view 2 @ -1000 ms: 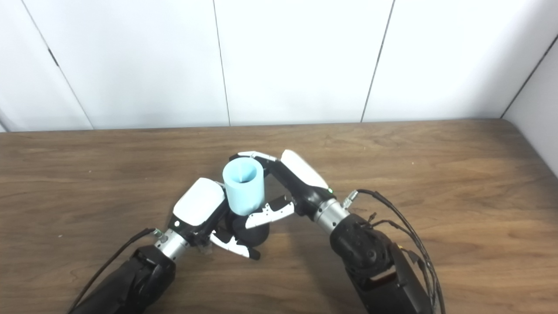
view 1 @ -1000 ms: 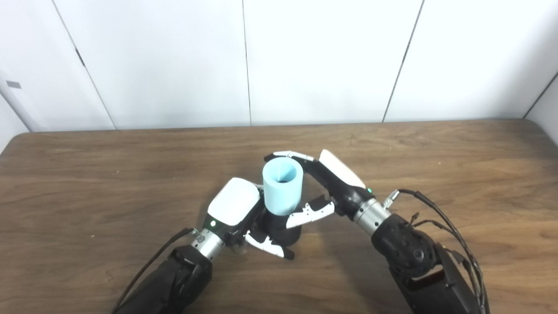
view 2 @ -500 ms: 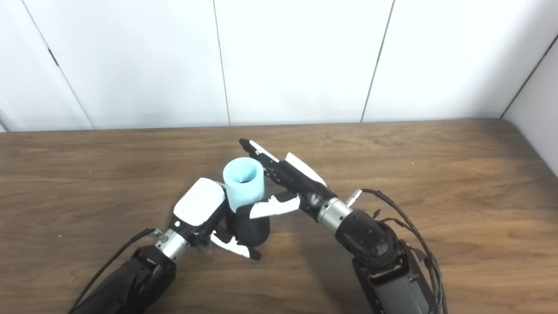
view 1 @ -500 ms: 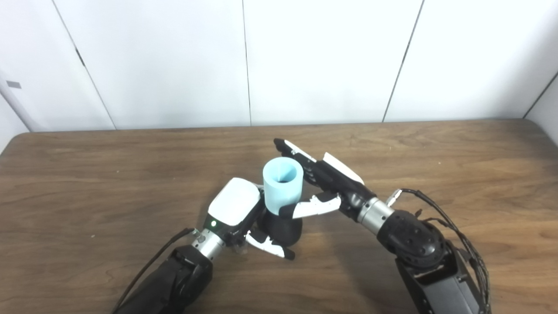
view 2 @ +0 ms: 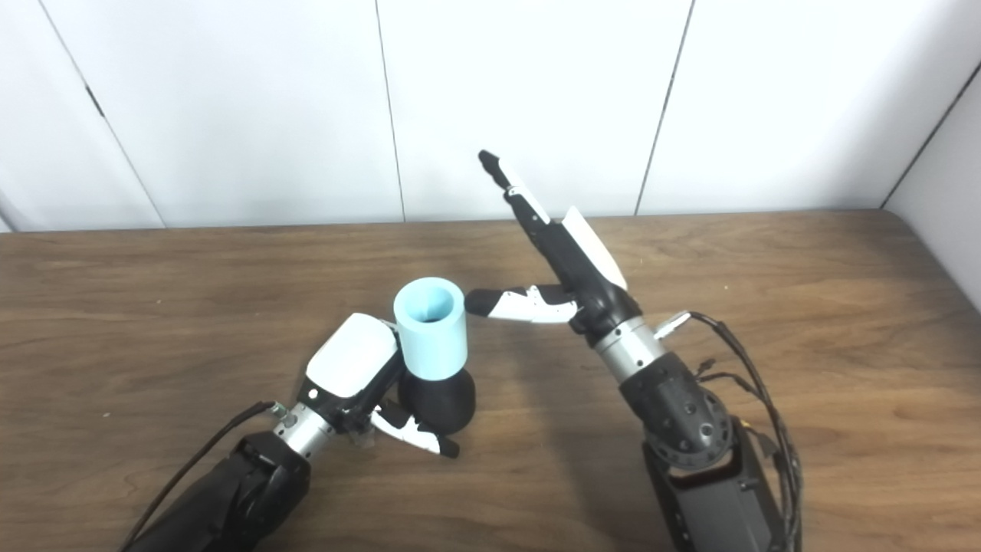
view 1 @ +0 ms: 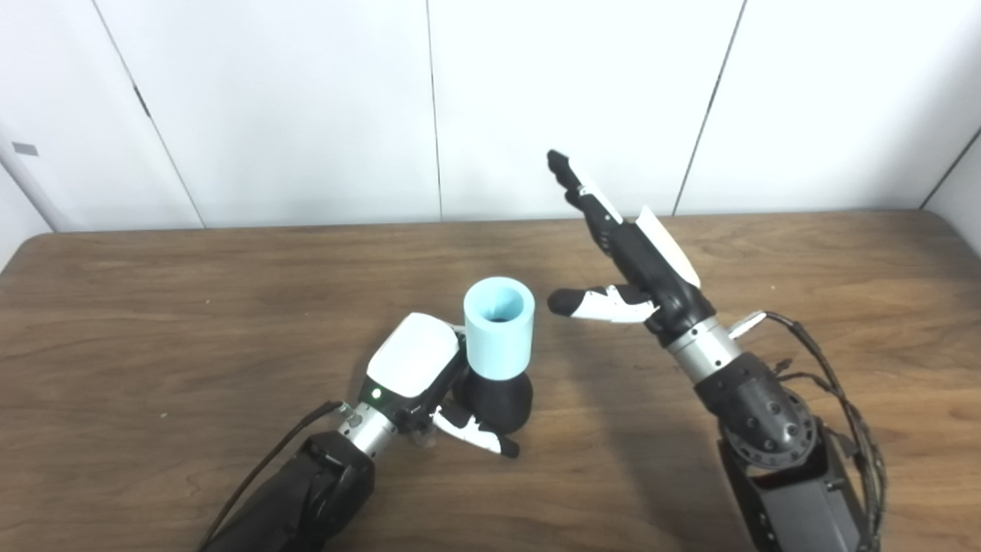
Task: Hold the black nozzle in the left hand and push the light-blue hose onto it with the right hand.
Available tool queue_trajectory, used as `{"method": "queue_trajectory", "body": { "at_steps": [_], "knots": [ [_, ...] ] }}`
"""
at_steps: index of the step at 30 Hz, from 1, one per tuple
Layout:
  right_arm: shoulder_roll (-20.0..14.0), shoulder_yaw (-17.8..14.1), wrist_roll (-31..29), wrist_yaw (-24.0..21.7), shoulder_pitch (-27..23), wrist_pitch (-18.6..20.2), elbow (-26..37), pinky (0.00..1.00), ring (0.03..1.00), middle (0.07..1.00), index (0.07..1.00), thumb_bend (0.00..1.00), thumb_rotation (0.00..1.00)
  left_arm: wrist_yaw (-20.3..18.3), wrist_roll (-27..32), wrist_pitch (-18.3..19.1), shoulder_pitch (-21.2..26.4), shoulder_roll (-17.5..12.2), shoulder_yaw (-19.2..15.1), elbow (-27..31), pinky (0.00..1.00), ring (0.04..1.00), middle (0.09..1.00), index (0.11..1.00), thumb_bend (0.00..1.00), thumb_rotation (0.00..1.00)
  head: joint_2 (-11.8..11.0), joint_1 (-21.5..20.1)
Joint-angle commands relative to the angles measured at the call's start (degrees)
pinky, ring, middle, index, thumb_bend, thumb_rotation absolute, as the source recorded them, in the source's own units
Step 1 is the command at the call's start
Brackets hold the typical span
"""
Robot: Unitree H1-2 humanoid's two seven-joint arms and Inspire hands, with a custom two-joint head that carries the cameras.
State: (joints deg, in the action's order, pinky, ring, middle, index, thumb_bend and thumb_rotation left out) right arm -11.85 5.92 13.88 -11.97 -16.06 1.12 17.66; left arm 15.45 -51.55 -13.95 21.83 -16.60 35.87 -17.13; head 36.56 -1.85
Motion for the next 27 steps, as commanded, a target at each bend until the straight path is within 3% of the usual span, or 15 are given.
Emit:
{"method": "queue_trajectory", "body": {
  "at_steps": [1, 6, 14, 19, 27],
  "knots": [
    [-0.8, 0.4, 1.4, -0.2, -2.0, -1.3, 4.7, 1.0, 1.0, 1.0, 1.0, 1.0, 0.76, -4.9, -0.8, -0.9, -6.7, 1.9, 4.6, -4.7, 0.58, 0.472, 0.465, 0.497, 0.5, 0.0, 0.1, 0.1],
    [-3.5, 3.9, 8.2, -3.6, -2.0, -0.3, 10.7, 0.99, 1.0, 1.0, 0.997, 1.0, 0.76, -4.9, -0.7, -1.0, -6.7, 2.0, 4.6, -4.7, 0.57, 0.469, 0.465, 0.499, 0.5, 0.0, 0.2, 0.1],
    [-7.1, 7.8, 26.1, -3.3, -2.3, -9.6, 11.3, 1.0, 1.0, 0.921, 0.896, 0.94, 0.73, -5.1, -0.8, -1.1, -6.6, 1.7, 4.7, -4.7, 0.57, 0.476, 0.462, 0.499, 0.5, 0.0, 0.2, 0.0],
    [-7.9, 8.9, 30.7, -6.4, -1.9, -10.1, 12.7, 1.0, 1.0, 0.939, 0.913, 0.94, 0.71, -5.2, -0.5, -1.3, -6.6, 1.6, 4.7, -4.8, 0.58, 0.474, 0.462, 0.498, 0.5, 0.0, 0.2, 0.0],
    [-7.6, 9.3, 31.5, -8.3, -1.4, -10.5, 12.0, 1.0, 1.0, 0.923, 0.901, 0.93, 0.74, -4.7, -0.8, -1.4, -6.7, 1.6, 4.8, -4.9, 0.58, 0.479, 0.461, 0.496, 0.5, 0.0, 0.4, 0.0]
  ]
}}
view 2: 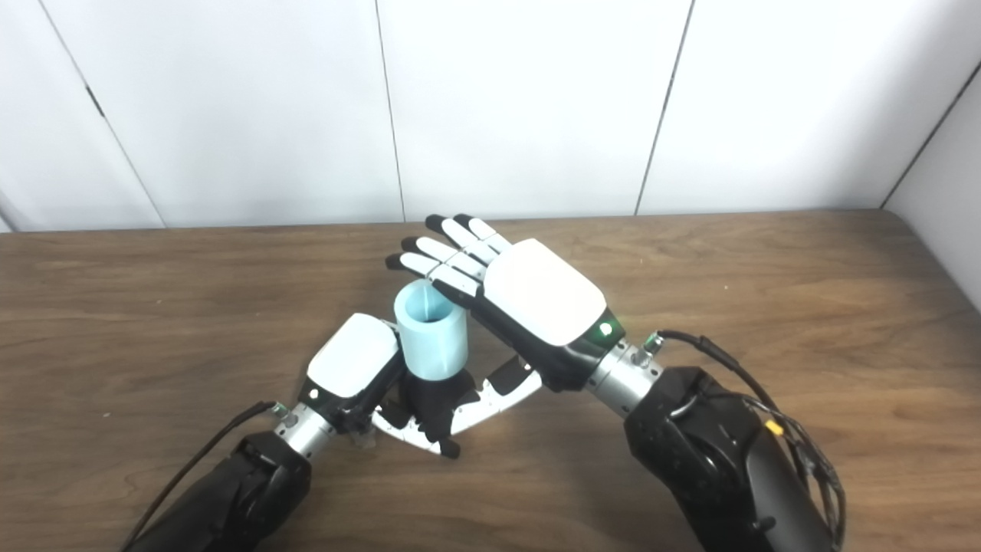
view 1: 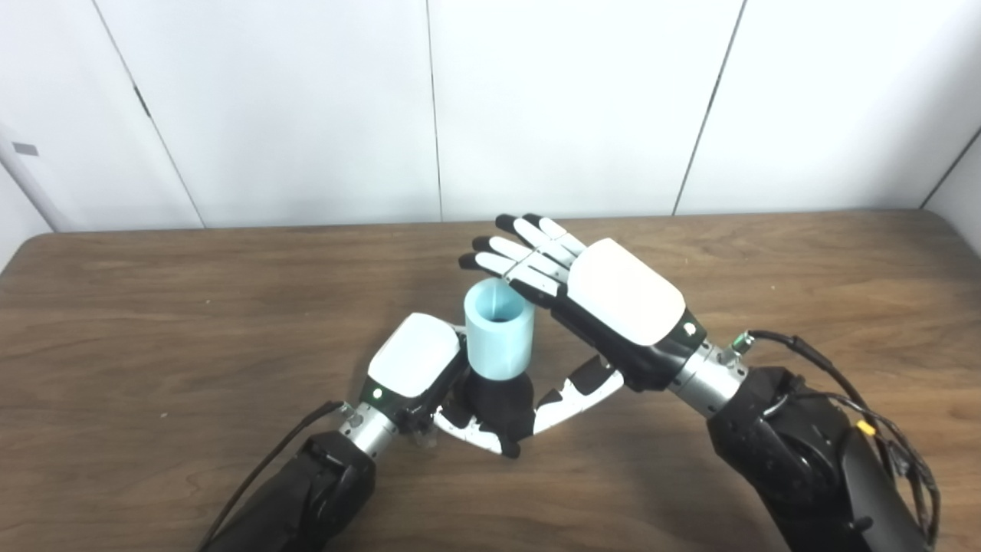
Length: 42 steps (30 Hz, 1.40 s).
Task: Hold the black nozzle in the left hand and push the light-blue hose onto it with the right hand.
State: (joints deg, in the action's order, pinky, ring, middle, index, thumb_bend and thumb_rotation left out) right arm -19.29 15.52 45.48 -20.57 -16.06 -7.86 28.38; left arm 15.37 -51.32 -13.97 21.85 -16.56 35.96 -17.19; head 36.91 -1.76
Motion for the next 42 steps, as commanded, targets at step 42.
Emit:
{"method": "queue_trajectory", "body": {
  "at_steps": [42],
  "knots": [
    [-3.2, 5.7, 16.8, 2.4, 8.4, -3.7, -4.7, 0.94, 0.991, 0.931, 0.895, 0.77, 0.91, -4.7, -1.2, -0.9, -7.0, 1.1, 4.7, -3.9, 0.56, 0.468, 0.442, 0.516, 0.5, 0.0, 0.5, 0.2]
  ]
}}
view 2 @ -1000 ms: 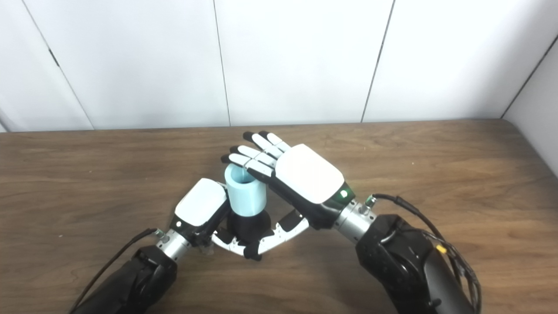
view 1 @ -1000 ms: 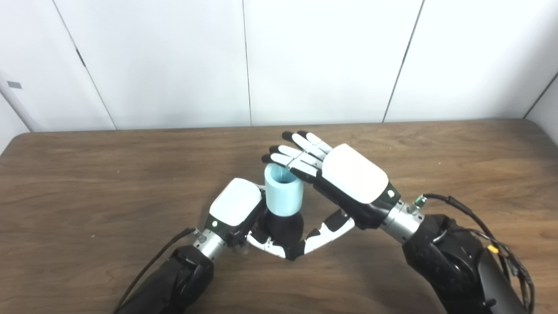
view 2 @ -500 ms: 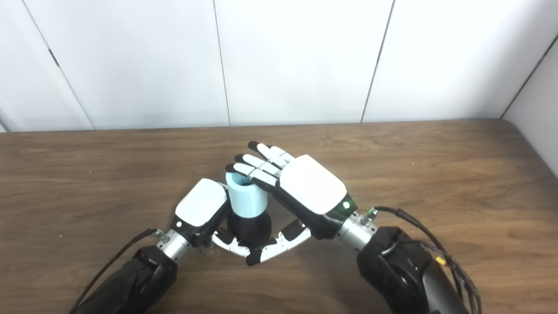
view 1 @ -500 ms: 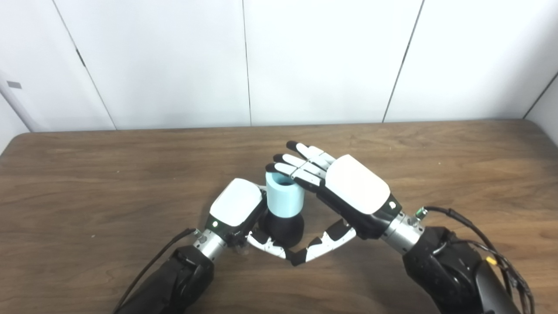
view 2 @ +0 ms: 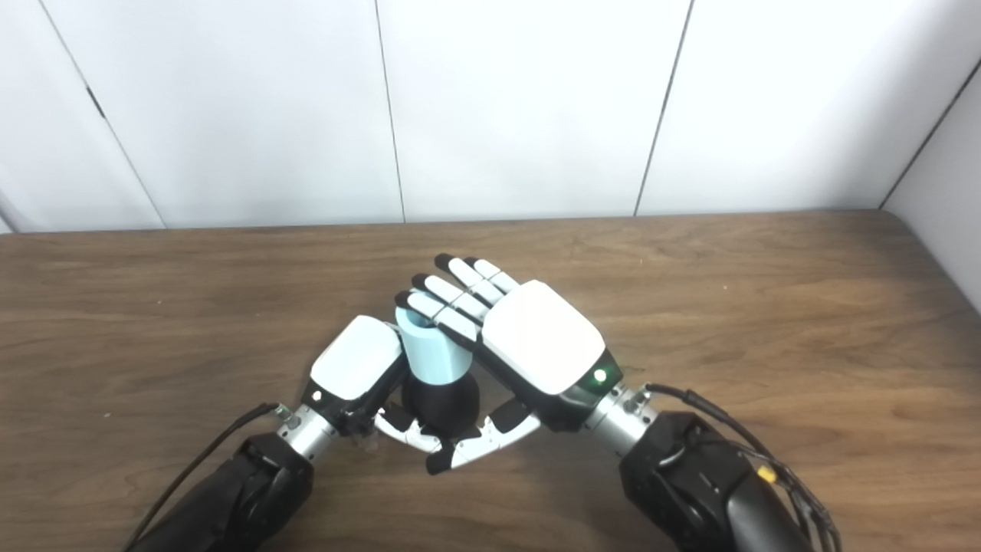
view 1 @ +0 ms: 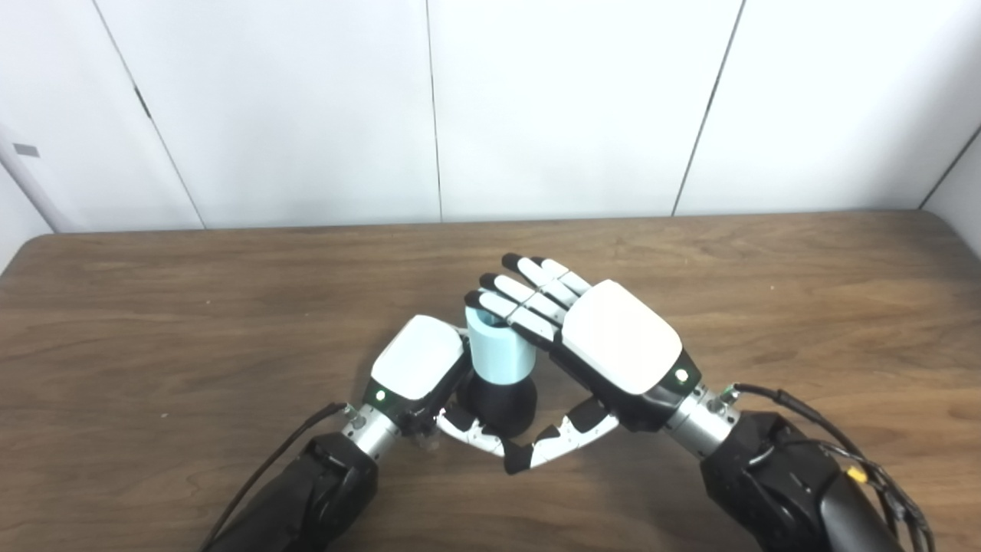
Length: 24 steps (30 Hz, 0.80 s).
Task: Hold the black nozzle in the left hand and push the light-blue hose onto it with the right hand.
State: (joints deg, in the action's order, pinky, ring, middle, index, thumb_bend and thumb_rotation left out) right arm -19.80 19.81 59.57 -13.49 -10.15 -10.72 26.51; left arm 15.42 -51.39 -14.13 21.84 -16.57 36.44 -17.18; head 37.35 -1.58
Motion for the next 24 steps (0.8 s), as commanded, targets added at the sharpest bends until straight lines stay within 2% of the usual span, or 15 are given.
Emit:
{"method": "queue_trajectory", "body": {
  "at_steps": [1, 10, 18, 24],
  "knots": [
    [-2.8, 1.7, 3.2, -4.8, 2.6, -0.8, -3.0, 0.94, 0.993, 0.932, 0.898, 0.76, 0.91, -4.8, -1.3, -0.6, -7.0, 1.1, 4.3, -3.8, 0.56, 0.468, 0.438, 0.517, 0.5, 0.0, 0.1, 0.0],
    [-3.2, 3.3, 5.2, -6.9, 3.3, 0.7, -3.9, 1.0, 1.0, 0.935, 0.9, 0.77, 0.95, -4.2, -0.9, -1.0, -7.0, 1.0, 4.1, -4.1, 0.56, 0.466, 0.446, 0.518, 0.5, 0.0, 0.1, 0.0],
    [-3.2, 3.9, 2.5, -9.7, 4.1, 2.7, -3.3, 1.0, 1.0, 0.936, 0.891, 0.78, 0.94, -5.2, -0.9, -0.6, -7.1, 0.7, 4.2, -3.4, 0.57, 0.466, 0.458, 0.512, 0.5, 0.0, 0.4, -0.1],
    [-3.5, 4.5, 1.5, -9.4, 4.9, 3.4, -2.9, 0.97, 0.99, 0.928, 0.886, 0.8, 0.93, -5.9, -0.5, -0.6, -7.1, 0.5, 4.1, -3.1, 0.58, 0.474, 0.462, 0.504, 0.5, 0.0, 0.3, -0.1]
  ]
}}
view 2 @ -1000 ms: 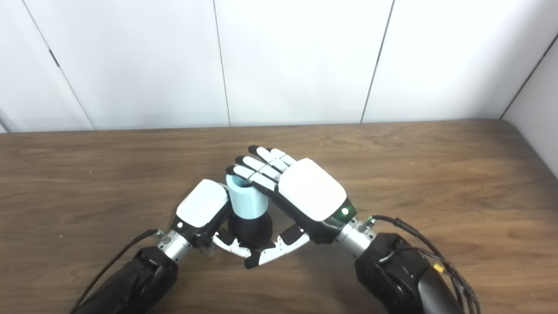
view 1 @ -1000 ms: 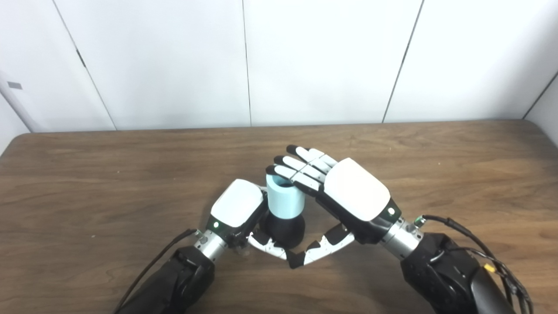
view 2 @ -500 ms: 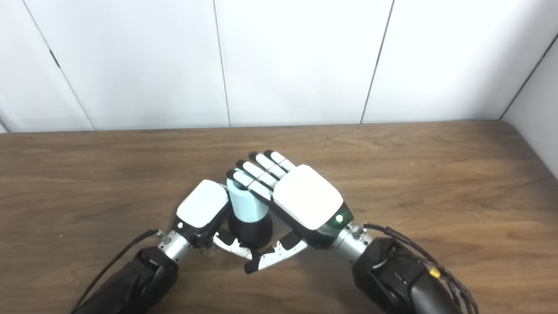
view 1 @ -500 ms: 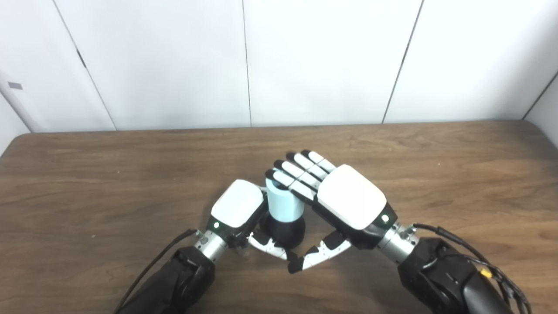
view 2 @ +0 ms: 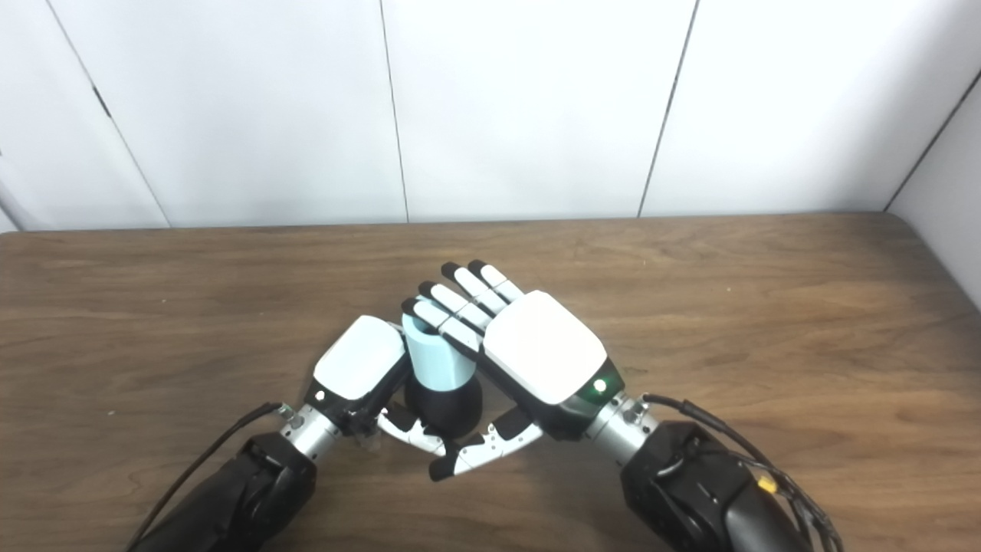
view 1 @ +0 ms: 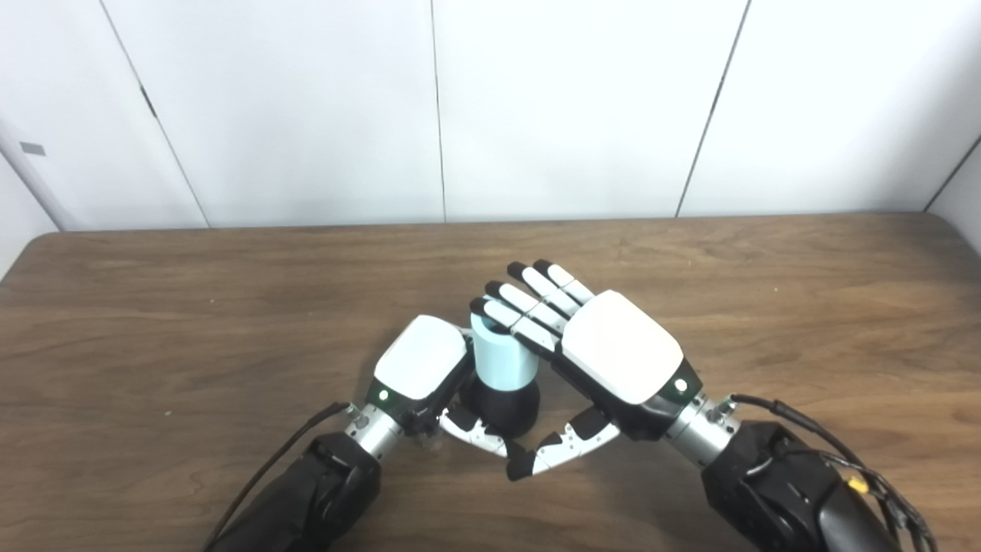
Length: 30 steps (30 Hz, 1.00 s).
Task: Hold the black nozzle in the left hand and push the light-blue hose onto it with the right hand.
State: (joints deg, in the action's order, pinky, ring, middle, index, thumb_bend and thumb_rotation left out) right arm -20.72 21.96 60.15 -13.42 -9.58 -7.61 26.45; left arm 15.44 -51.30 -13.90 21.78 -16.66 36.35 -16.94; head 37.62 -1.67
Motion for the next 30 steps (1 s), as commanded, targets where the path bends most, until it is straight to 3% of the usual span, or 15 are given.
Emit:
{"method": "queue_trajectory", "body": {
  "at_steps": [1, 9, 14, 17, 23, 30],
  "knots": [
    [-2.7, 2.5, 1.1, -9.2, 4.4, 0.3, -2.9, 0.96, 0.987, 0.928, 0.886, 0.8, 0.93, -5.9, -0.5, -0.8, -7.0, 0.6, 4.1, -3.4, 0.58, 0.475, 0.461, 0.503, 0.5, 0.0, 0.1, 0.0],
    [-3.0, 3.0, 0.4, -9.3, 5.5, 0.6, -2.2, 0.96, 0.992, 0.943, 0.907, 0.8, 0.95, -5.6, -0.6, -1.0, -6.9, 0.6, 4.2, -3.7, 0.58, 0.471, 0.461, 0.505, 0.5, 0.0, 0.0, -0.1],
    [-1.3, 1.6, -1.2, -2.8, 7.3, 0.0, -2.6, 0.91, 0.965, 0.936, 0.902, 0.75, 0.87, -4.7, -1.0, -1.2, -6.9, 0.6, 4.2, -4.0, 0.57, 0.472, 0.457, 0.508, 0.5, 0.0, -0.1, -0.2],
    [0.0, 0.7, -1.9, -0.4, 7.4, 0.4, -1.9, 0.97, 0.989, 0.966, 0.934, 0.72, 0.83, -4.8, -1.0, -1.1, -6.9, 0.6, 4.2, -4.0, 0.57, 0.47, 0.46, 0.506, 0.5, 0.0, -0.1, -0.3],
    [2.1, -0.6, -1.6, 0.3, 6.5, 0.7, -0.5, 0.98, 1.0, 1.0, 0.996, 0.7, 0.83, -5.7, -0.7, -0.9, -6.8, 0.7, 4.2, -3.8, 0.57, 0.474, 0.453, 0.509, 0.5, 0.0, -0.3, -0.3],
    [3.9, -1.5, -1.8, -0.2, 4.6, 1.6, -0.8, 0.99, 1.0, 1.0, 1.0, 0.7, 0.84, -4.3, -1.1, -1.5, -6.7, 0.8, 4.2, -4.4, 0.56, 0.466, 0.456, 0.51, 0.5, 0.0, -0.4, -0.3]
  ]
}}
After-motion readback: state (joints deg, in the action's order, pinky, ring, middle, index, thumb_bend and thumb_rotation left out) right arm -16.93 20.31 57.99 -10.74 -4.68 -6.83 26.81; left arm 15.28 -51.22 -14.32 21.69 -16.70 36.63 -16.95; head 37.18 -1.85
